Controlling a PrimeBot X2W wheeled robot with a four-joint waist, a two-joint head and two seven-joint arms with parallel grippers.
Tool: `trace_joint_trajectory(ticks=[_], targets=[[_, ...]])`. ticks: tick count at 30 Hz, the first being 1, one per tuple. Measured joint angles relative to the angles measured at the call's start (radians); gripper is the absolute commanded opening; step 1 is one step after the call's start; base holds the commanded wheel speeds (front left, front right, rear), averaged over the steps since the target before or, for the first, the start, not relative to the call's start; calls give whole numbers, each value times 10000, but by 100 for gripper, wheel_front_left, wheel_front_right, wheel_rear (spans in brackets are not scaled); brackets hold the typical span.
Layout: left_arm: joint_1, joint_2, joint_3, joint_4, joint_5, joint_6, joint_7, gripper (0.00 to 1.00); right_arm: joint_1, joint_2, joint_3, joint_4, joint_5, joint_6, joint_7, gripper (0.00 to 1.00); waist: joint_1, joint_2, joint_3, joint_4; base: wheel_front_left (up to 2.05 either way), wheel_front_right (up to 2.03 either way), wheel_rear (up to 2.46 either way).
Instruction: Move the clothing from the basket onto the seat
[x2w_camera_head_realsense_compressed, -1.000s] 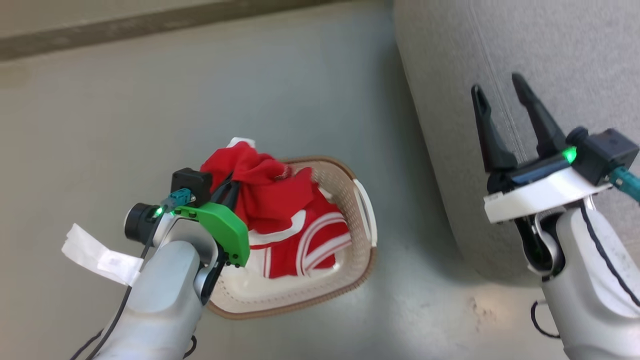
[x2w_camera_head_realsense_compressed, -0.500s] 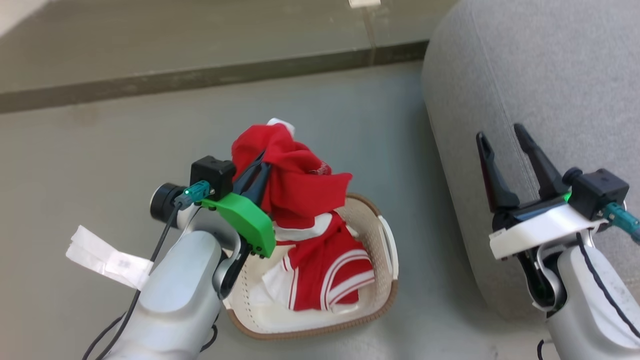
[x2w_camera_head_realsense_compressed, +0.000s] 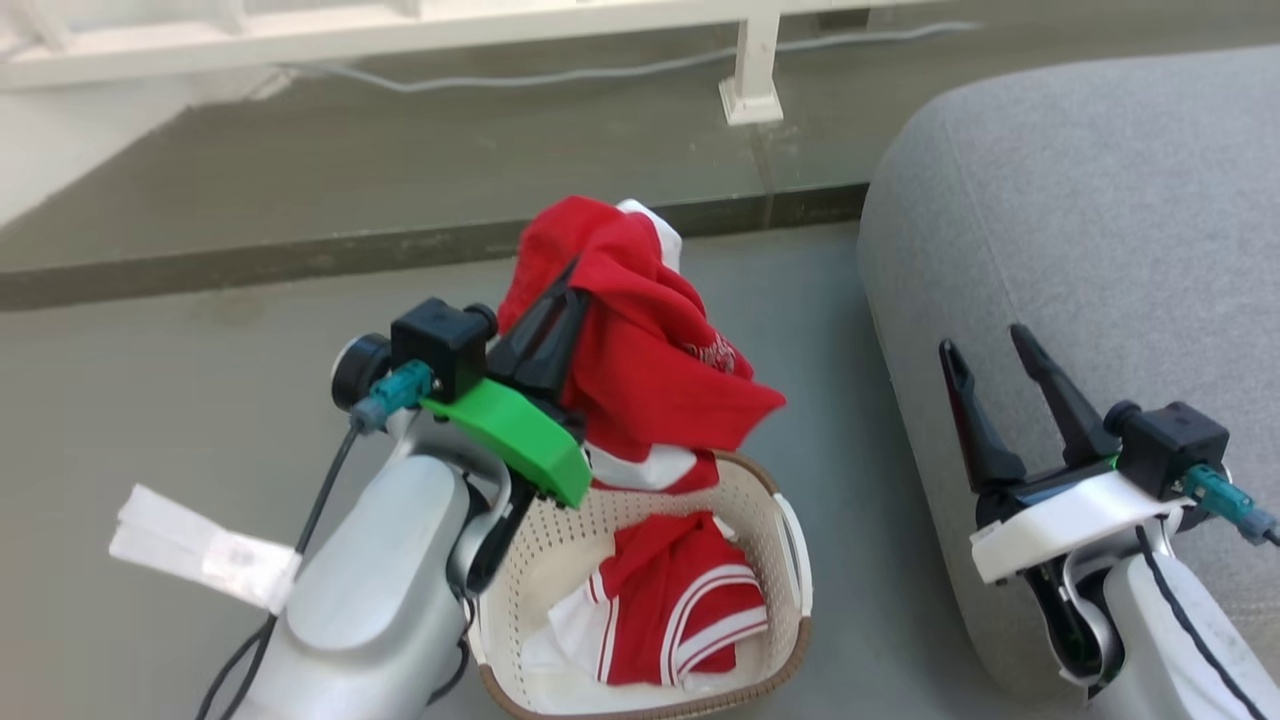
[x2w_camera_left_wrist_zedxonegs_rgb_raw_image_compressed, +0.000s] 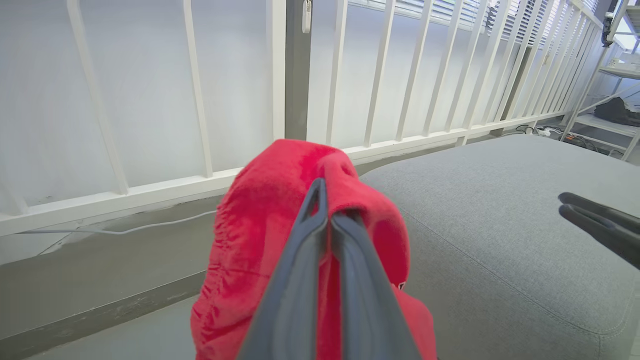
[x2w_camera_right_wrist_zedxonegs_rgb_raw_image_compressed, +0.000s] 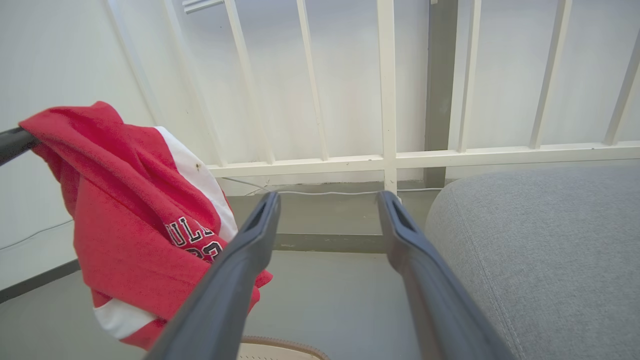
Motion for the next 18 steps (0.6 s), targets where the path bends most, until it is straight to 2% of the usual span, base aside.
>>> trace_joint_trajectory(ticks=[18], targets=[[1319,163,-384,-1724,36,0,0,0,791,151,161,-253,73,0,0,100,0,0,-784,-122,0,0,0]])
